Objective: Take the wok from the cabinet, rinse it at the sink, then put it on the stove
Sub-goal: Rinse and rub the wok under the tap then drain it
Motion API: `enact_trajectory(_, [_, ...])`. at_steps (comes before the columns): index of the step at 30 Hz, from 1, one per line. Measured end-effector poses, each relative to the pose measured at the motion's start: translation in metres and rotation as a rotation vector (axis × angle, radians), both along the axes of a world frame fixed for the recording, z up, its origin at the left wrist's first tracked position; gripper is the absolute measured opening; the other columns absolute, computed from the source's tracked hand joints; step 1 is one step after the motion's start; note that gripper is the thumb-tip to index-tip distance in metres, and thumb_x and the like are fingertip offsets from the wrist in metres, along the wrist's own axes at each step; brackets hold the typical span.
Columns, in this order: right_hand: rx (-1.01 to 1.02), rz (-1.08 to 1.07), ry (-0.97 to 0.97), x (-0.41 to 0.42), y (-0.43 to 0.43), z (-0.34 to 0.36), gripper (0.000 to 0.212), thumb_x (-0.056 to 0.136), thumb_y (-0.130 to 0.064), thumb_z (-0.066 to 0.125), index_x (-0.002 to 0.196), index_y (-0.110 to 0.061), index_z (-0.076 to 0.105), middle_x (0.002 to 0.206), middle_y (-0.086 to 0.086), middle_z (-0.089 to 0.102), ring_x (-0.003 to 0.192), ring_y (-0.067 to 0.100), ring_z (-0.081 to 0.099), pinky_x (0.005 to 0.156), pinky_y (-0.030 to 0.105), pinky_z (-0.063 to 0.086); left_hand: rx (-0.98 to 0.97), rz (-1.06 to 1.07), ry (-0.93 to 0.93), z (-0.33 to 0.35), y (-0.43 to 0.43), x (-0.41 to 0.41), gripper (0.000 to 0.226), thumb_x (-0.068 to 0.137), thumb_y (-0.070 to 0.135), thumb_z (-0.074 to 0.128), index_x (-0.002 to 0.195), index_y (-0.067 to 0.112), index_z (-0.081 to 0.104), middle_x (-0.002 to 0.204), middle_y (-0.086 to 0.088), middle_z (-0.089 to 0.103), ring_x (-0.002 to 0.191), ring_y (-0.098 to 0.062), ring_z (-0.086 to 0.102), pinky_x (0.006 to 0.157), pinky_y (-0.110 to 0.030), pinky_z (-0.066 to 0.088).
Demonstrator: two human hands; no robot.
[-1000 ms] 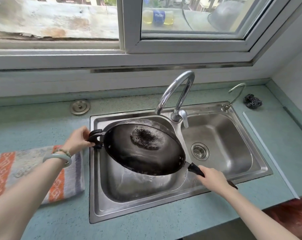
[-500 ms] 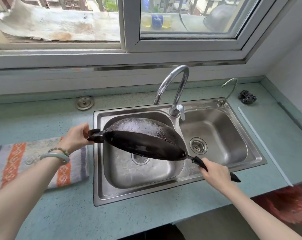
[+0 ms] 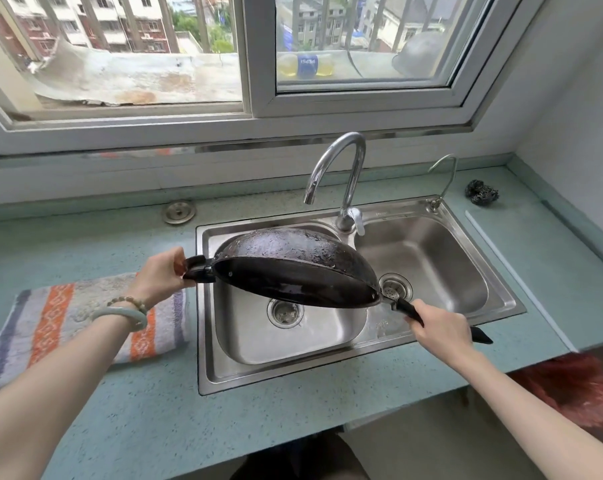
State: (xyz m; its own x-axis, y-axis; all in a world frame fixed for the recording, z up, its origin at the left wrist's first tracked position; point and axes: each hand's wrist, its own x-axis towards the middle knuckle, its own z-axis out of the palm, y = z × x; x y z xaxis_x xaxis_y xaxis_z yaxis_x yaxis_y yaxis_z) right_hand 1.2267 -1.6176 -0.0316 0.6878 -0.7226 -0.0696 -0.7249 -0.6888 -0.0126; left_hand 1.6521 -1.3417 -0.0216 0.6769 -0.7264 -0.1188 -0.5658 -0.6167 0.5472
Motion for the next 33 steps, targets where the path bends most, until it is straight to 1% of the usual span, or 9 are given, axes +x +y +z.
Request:
enact_trajectory(4, [-0.011, -0.015, 0.018, -0.002, -0.003, 0.003, 0.015, 0.089, -0.035, 0.052, 0.089, -0.02, 0.05, 0.076, 0.0, 0.07, 0.071, 0.029, 0.066, 0.052, 0.03, 0.038, -0.011, 0.017, -0.009, 0.003, 0.001, -0.002, 0.037, 0.07, 0.017, 0.081, 0.076, 0.012, 0.045, 0.077, -0.006, 0.063, 0.073, -0.026, 0.06, 0.067, -0.044, 0.053])
enact_trajectory(9, [-0.009, -0.007, 0.011, -0.004, 0.003, 0.006, 0.018, 0.091, -0.036, 0.05, 0.089, -0.018, 0.049, 0.076, 0.001, 0.07, 0.071, 0.03, 0.066, 0.053, 0.031, 0.039, -0.025, 0.028, -0.008, 0.0, 0.002, -0.005, 0.034, 0.072, 0.015, 0.079, 0.08, 0.014, 0.046, 0.08, -0.003, 0.061, 0.074, -0.02, 0.06, 0.066, -0.037, 0.051])
enact_trajectory(13, [0.003, -0.016, -0.008, -0.002, 0.008, 0.01, 0.023, 0.092, -0.039, 0.049, 0.092, -0.016, 0.049, 0.076, 0.003, 0.07, 0.072, 0.032, 0.066, 0.058, 0.033, 0.046, -0.031, 0.013, -0.001, -0.003, 0.003, -0.004, 0.031, 0.074, 0.01, 0.077, 0.088, 0.014, 0.05, 0.084, -0.003, 0.06, 0.077, -0.02, 0.058, 0.067, -0.033, 0.048])
enact_trajectory(15, [0.002, -0.018, -0.022, -0.002, 0.011, 0.013, 0.022, 0.092, -0.039, 0.049, 0.092, -0.017, 0.05, 0.076, 0.003, 0.07, 0.071, 0.033, 0.066, 0.061, 0.035, 0.049, -0.034, 0.001, -0.03, -0.003, 0.003, -0.003, 0.029, 0.074, 0.007, 0.076, 0.092, 0.012, 0.054, 0.086, -0.004, 0.06, 0.08, -0.021, 0.057, 0.07, -0.034, 0.046])
enact_trajectory(17, [-0.015, -0.021, -0.027, -0.002, 0.013, 0.015, 0.022, 0.092, -0.039, 0.048, 0.094, -0.018, 0.051, 0.076, 0.003, 0.07, 0.07, 0.032, 0.066, 0.062, 0.036, 0.051, -0.036, -0.02, -0.063, -0.004, 0.003, -0.001, 0.022, 0.074, 0.006, 0.075, 0.088, 0.009, 0.058, 0.085, -0.007, 0.059, 0.081, -0.025, 0.056, 0.071, -0.034, 0.044])
enact_trajectory(19, [-0.02, -0.026, -0.03, -0.003, 0.016, 0.017, 0.021, 0.093, -0.039, 0.048, 0.094, -0.018, 0.051, 0.076, 0.003, 0.069, 0.07, 0.032, 0.066, 0.061, 0.035, 0.05, -0.031, -0.046, -0.095, -0.005, 0.004, 0.003, 0.019, 0.073, 0.007, 0.076, 0.086, 0.006, 0.063, 0.085, -0.009, 0.061, 0.082, -0.029, 0.058, 0.074, -0.039, 0.047])
enact_trajectory(24, [-0.064, -0.022, -0.046, -0.01, 0.022, 0.022, 0.019, 0.092, -0.033, 0.052, 0.092, -0.014, 0.053, 0.078, 0.005, 0.07, 0.069, 0.032, 0.065, 0.053, 0.031, 0.037, -0.083, -0.072, -0.144, -0.008, 0.011, 0.006, 0.033, 0.073, 0.013, 0.078, 0.105, 0.01, 0.067, 0.1, -0.007, 0.068, 0.088, -0.025, 0.063, 0.082, -0.045, 0.054])
enact_trajectory(27, [-0.083, -0.019, -0.075, -0.013, 0.026, 0.027, 0.02, 0.092, -0.031, 0.054, 0.092, -0.011, 0.055, 0.078, 0.007, 0.069, 0.069, 0.033, 0.065, 0.052, 0.031, 0.032, -0.086, -0.077, -0.141, -0.007, 0.013, 0.005, 0.038, 0.075, 0.017, 0.078, 0.111, 0.012, 0.067, 0.106, -0.006, 0.07, 0.085, -0.022, 0.065, 0.083, -0.044, 0.054])
enact_trajectory(33, [-0.105, -0.003, -0.048, -0.015, 0.024, 0.041, 0.018, 0.092, -0.031, 0.052, 0.096, -0.013, 0.054, 0.08, 0.006, 0.069, 0.07, 0.032, 0.065, 0.055, 0.032, 0.038, -0.099, -0.113, -0.209, 0.013, 0.013, 0.005, 0.042, 0.074, 0.018, 0.079, 0.114, 0.012, 0.067, 0.103, -0.006, 0.072, 0.079, -0.024, 0.064, 0.075, -0.036, 0.053])
